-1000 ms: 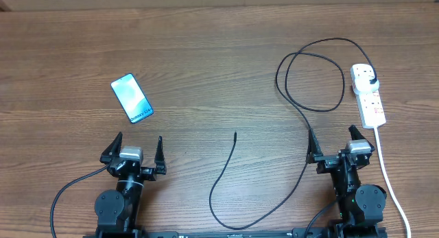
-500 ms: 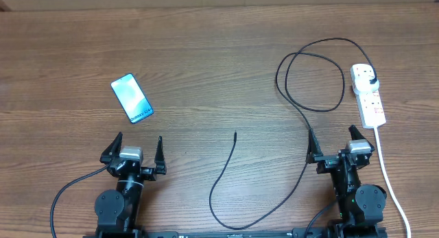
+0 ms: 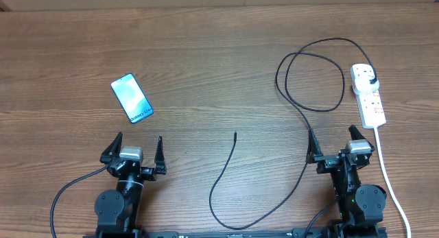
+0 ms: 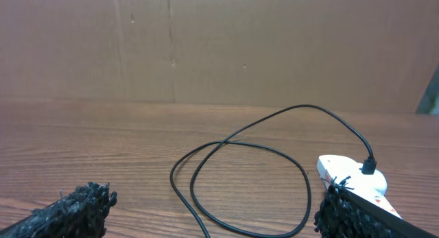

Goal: Plug charger to phone and switch on socket

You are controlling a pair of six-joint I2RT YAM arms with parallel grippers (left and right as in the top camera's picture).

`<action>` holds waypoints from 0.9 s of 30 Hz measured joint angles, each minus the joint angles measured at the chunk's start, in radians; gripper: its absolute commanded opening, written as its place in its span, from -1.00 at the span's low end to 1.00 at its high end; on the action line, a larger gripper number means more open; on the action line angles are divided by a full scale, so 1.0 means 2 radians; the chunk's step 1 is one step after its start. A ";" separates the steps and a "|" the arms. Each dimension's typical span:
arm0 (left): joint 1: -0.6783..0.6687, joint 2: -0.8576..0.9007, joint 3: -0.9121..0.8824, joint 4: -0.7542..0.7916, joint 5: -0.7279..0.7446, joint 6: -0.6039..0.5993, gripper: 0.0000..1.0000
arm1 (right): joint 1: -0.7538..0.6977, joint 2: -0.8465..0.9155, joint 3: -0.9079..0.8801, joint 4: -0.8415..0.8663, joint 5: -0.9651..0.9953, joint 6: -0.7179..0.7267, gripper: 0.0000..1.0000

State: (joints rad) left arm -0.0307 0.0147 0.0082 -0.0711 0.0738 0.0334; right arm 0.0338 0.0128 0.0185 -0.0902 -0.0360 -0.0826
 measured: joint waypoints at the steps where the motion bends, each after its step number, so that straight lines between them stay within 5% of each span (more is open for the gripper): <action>1: 0.000 0.000 0.000 0.000 0.000 0.000 0.99 | 0.000 0.000 0.000 0.000 0.000 0.000 1.00; 11: 0.000 0.000 0.004 -0.009 0.000 -0.007 0.98 | 0.000 0.000 0.000 0.000 0.000 0.000 1.00; 27: 0.000 0.000 0.117 -0.147 -0.013 -0.019 0.98 | 0.000 0.000 0.000 0.000 0.000 0.000 1.00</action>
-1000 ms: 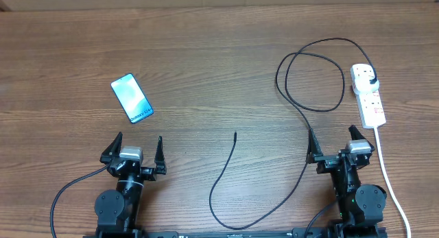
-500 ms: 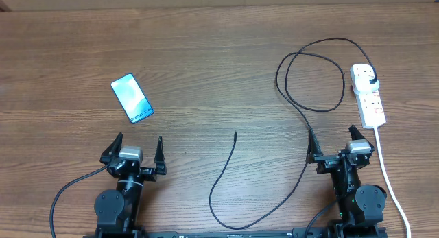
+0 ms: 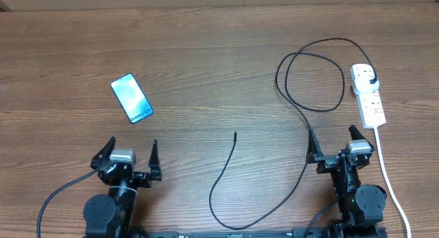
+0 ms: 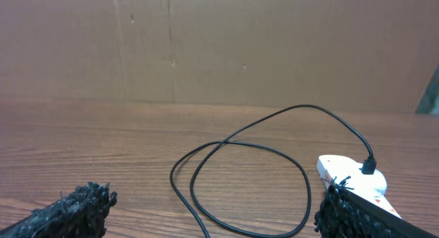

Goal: Plug charger to phone and switch on socket
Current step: 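Move the left gripper forward over the Galaxy phone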

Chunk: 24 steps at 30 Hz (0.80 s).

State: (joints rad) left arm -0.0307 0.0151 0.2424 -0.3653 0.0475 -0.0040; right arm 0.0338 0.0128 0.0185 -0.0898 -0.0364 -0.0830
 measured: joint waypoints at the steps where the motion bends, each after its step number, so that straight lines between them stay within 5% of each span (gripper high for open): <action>1: 0.000 0.000 0.004 -0.001 -0.004 -0.005 0.99 | 0.000 0.000 0.000 0.000 0.000 0.000 1.00; 14: 0.000 0.012 0.042 -0.031 -0.036 -0.049 0.99 | 0.000 0.000 0.000 0.000 0.000 0.000 1.00; 24: 0.000 0.143 0.166 -0.054 -0.045 -0.051 0.99 | 0.000 0.000 0.000 0.000 0.000 0.000 1.00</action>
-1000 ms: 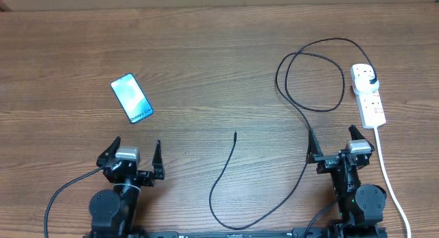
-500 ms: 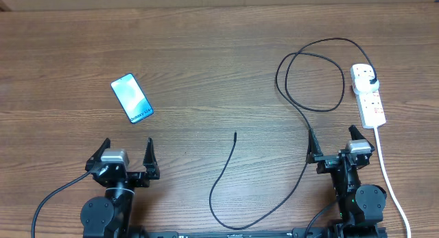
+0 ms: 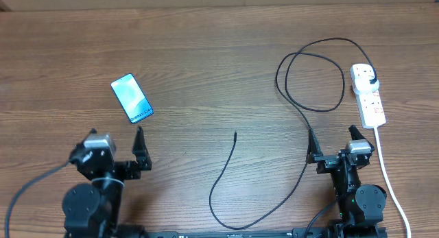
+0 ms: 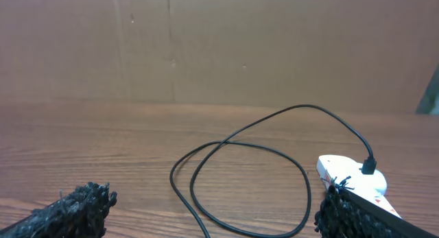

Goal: Plug charger to phone and switch on socket
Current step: 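Move the left gripper forward over the Galaxy phone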

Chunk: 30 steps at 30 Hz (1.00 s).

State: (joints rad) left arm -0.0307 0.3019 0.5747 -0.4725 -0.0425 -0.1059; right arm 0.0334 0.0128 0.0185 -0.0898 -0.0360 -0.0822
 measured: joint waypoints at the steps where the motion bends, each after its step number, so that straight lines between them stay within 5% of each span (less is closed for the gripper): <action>1: 0.000 0.014 0.014 -0.008 0.000 0.000 0.99 | 0.000 0.000 0.000 0.000 0.000 0.000 1.00; 30: 0.000 0.390 0.383 -0.277 0.000 -0.053 0.99 | 0.000 0.000 0.000 0.000 0.000 0.000 1.00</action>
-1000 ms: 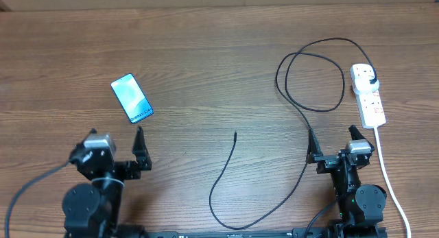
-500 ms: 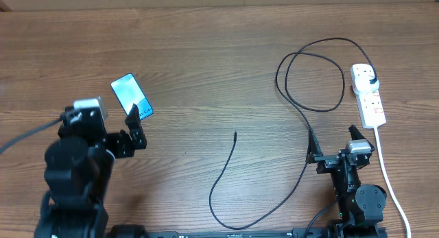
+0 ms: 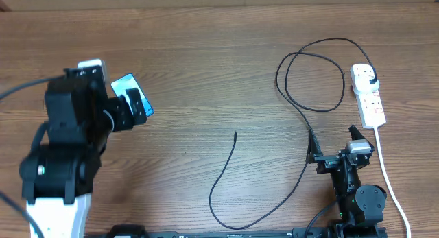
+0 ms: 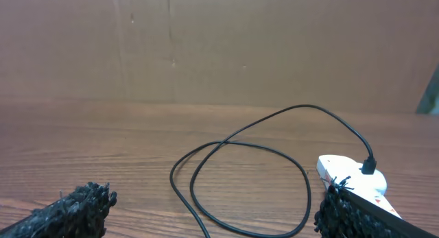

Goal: Plug charger to phone and switch on socket
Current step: 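Move the left gripper forward over the Galaxy phone, then lower the left gripper onto the phone and close on it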

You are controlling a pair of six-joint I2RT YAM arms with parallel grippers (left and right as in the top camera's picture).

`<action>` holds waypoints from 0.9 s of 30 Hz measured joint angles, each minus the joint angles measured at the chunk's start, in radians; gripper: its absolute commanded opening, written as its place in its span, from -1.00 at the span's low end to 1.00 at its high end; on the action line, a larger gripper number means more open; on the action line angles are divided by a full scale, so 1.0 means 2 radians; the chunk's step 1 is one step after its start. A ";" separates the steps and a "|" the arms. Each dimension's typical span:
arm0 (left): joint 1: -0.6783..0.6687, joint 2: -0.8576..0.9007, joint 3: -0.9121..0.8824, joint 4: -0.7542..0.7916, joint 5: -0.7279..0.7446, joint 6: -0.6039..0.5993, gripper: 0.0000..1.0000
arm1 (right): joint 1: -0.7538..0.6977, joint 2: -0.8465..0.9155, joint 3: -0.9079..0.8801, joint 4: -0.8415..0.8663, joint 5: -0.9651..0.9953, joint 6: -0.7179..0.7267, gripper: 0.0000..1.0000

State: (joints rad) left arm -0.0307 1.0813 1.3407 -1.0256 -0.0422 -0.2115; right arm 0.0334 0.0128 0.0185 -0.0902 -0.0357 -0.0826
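Note:
A phone (image 3: 125,84) with a lit blue screen lies at the table's left, partly covered by my left gripper (image 3: 103,101). That gripper hangs over it, one dark finger (image 3: 137,102) crossing the screen, jaws apart. The black charger cable (image 3: 309,108) loops at the right; its free end (image 3: 235,134) lies mid-table. Its other end is plugged into the white power strip (image 3: 368,95), which also shows in the right wrist view (image 4: 350,173). My right gripper (image 3: 336,143) rests open and empty near the front edge, just left of the strip. The wrist view shows it (image 4: 212,217) facing the cable loop (image 4: 240,183).
The strip's white lead (image 3: 391,183) runs off the front edge, right of my right arm. A brown cardboard wall (image 4: 219,46) stands behind the table. The left arm's black cable (image 3: 17,90) trails off to the left.
My left arm has risen from the front left of the table and now hangs over the phone, covering part of it. Right arm, cable and strip are unchanged.
Both grippers first rested open at the front edge, the phone lying uncovered. The left arm then stood slightly further left, then further left again and nearer the phone. Now it is over the phone. The right arm and cable never moved.

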 measured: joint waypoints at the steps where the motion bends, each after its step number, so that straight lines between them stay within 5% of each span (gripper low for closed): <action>1: 0.000 0.011 0.009 -0.007 0.000 0.000 0.99 | 0.000 0.000 0.000 0.000 0.000 0.000 1.00; 20: 0.000 0.108 0.029 -0.058 0.090 0.011 0.99 | 0.000 0.000 0.000 0.000 0.000 0.000 1.00; 27: 0.000 0.142 0.041 -0.078 0.078 -0.054 1.00 | 0.000 0.000 0.000 0.000 0.000 0.000 1.00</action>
State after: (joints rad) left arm -0.0307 1.3647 1.4220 -1.1816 0.1143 -0.3195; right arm 0.0338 0.0128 0.0185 -0.0906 -0.0360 -0.0822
